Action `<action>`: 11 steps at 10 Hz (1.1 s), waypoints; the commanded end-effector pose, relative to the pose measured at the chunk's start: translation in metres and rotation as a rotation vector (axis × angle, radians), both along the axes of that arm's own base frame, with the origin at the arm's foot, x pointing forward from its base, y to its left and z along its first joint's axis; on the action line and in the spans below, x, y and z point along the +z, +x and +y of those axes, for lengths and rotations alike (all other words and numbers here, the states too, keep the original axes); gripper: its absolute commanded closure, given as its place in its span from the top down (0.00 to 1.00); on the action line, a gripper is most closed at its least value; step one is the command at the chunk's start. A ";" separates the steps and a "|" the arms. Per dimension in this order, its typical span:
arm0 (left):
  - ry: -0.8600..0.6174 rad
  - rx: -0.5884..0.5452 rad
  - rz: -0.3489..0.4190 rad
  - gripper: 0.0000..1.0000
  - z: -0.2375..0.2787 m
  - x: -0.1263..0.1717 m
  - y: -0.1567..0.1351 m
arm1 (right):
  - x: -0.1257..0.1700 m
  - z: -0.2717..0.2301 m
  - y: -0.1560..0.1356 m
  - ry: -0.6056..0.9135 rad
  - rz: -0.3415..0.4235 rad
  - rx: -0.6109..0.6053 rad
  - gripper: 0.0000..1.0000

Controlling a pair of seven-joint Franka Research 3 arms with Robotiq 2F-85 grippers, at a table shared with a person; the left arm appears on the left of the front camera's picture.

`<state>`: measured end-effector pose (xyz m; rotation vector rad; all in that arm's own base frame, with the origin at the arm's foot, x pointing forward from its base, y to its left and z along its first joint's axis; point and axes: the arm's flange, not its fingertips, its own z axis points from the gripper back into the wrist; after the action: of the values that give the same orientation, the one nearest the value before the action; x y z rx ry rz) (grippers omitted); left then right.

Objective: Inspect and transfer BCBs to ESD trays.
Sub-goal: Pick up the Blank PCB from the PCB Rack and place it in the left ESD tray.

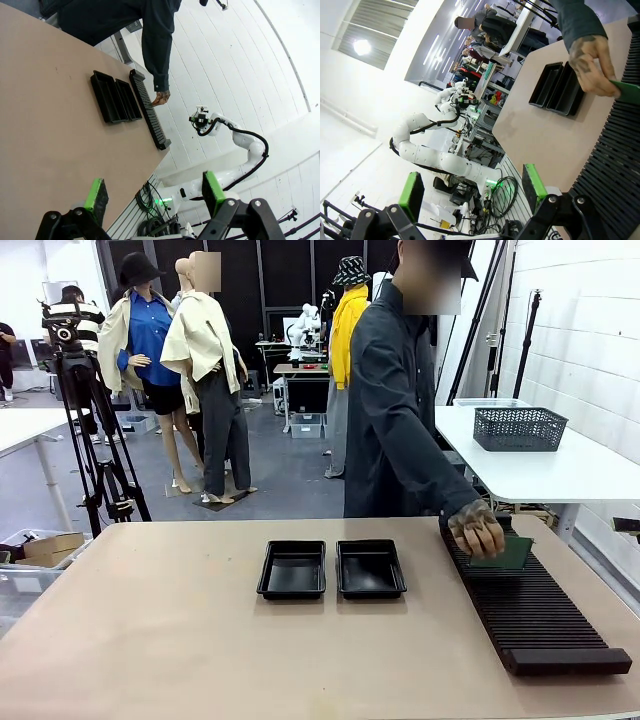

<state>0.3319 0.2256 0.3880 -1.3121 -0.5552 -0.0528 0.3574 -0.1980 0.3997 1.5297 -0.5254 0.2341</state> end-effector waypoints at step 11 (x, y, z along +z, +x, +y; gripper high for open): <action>0.003 0.005 0.005 1.00 0.001 0.002 -0.001 | -0.001 0.000 0.000 -0.003 0.003 -0.004 1.00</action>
<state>0.3319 0.2256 0.3880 -1.3122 -0.5552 -0.0528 0.3574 -0.1980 0.3997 1.5297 -0.5254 0.2341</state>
